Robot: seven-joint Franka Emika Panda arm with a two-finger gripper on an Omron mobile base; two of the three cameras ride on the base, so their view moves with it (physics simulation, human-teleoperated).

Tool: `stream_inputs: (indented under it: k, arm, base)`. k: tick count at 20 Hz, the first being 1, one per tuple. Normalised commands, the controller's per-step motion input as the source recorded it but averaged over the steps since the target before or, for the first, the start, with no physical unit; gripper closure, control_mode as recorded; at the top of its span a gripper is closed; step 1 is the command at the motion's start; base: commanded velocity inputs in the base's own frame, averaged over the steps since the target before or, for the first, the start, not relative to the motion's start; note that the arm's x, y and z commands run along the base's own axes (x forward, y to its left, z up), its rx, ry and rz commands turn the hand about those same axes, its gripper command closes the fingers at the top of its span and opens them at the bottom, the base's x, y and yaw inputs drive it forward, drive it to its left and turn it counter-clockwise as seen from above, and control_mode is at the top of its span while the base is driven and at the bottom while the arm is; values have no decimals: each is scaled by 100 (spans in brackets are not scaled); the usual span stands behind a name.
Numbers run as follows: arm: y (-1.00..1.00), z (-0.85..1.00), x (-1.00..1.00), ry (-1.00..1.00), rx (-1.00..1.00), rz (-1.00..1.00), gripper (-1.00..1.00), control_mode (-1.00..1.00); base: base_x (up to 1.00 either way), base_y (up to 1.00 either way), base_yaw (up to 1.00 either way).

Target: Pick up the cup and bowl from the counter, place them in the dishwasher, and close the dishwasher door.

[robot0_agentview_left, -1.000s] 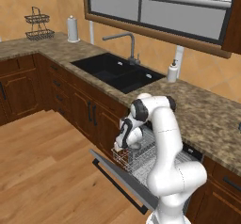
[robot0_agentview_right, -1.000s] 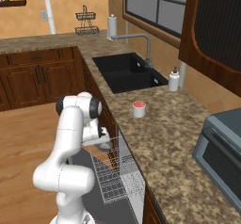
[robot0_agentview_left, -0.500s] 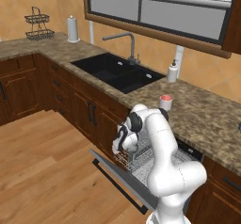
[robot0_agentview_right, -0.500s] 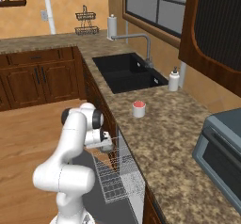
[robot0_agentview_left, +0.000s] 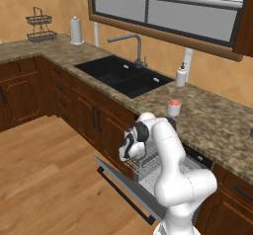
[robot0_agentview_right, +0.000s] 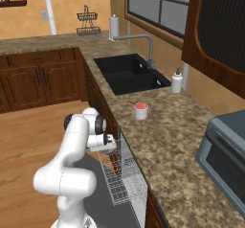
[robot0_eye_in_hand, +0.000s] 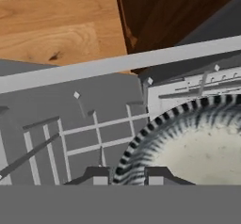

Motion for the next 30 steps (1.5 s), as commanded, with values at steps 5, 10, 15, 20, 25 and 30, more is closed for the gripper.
stream_inputs:
  k: [5, 10, 15, 20, 25, 30]
  arm:
    - [0, 12, -48, -17, 0, 0, -100, -100]
    - [1, 79, -59, -30, 1, 0, -100, -100]
    - [10, 100, -66, -35, 2, 0, -100, -100]
    - [35, 100, -62, -27, 0, 0, -100, -100]
    - [44, 100, -50, -18, 0, 0, -100, -100]
    - [29, 100, -47, -5, 0, 0, -100, -100]
  base:
    - [0, 0, 0]
    - [0, 0, 0]
    - [0, 0, 0]
    - [0, 0, 0]
    - [0, 0, 0]
    - [0, 0, 0]
